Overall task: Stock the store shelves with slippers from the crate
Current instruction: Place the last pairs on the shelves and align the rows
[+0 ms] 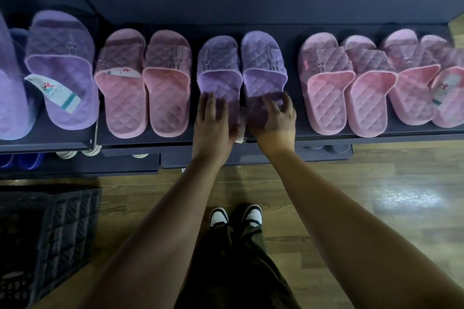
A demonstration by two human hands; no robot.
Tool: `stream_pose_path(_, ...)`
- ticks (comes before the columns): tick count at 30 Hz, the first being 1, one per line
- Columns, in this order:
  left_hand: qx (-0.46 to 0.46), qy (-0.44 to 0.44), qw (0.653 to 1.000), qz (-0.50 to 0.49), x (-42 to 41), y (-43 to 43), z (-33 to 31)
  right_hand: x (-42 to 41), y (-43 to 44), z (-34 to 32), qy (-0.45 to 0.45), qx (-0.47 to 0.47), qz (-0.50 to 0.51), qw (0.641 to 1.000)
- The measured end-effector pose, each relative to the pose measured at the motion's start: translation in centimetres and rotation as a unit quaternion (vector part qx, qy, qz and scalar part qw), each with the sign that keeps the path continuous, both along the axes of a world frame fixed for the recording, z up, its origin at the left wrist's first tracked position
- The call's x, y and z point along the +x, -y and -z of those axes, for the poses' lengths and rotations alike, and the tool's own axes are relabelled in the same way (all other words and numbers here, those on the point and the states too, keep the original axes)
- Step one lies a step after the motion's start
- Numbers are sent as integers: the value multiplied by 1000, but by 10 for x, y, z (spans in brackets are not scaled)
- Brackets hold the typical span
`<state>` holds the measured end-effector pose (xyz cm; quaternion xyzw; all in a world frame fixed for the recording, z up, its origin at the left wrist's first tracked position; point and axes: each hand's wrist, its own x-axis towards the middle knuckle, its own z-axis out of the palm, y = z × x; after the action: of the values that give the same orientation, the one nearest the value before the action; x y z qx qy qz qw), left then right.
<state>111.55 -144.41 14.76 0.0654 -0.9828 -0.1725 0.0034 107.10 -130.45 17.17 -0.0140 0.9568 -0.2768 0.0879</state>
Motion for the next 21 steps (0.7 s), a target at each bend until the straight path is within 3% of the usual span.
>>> stream_pose_path(5,-24,-17,999,-27,-1,-3,-9,0,-2,1,-7,-19,-61,998)
stream_pose_path(9,32,-71,997,-17,-9,-39,-21,-5,-40,-3,-191,-37,-41,980)
stream_pose_path(12,55,-94,994,15,-18,-82,-23,-21,-85,-8,-247,-17,18,969)
stream_pose_path(18,44,-64,996,33,-36,-175,-20,-42,-185,-3,-151,44,47,987)
stream_pose_path(21,58,-15,998,24,-50,-209,-19,-49,-215,-2,-78,50,1,996)
